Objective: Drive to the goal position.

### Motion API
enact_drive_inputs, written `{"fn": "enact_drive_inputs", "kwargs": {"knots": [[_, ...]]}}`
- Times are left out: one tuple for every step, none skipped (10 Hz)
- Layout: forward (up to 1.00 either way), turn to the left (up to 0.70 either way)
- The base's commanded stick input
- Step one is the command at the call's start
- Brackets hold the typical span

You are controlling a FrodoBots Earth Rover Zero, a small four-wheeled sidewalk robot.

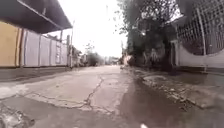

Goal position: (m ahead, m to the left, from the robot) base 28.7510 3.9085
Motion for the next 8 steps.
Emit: {"fn": "enact_drive_inputs", "kwargs": {"knots": [[1.00, 0.00], [1.00, -0.03], [1.00, -0.33], [1.00, -0.37], [1.00, -0.03], [1.00, 0.00], [1.00, 0.00], [1.00, 0.00]]}}
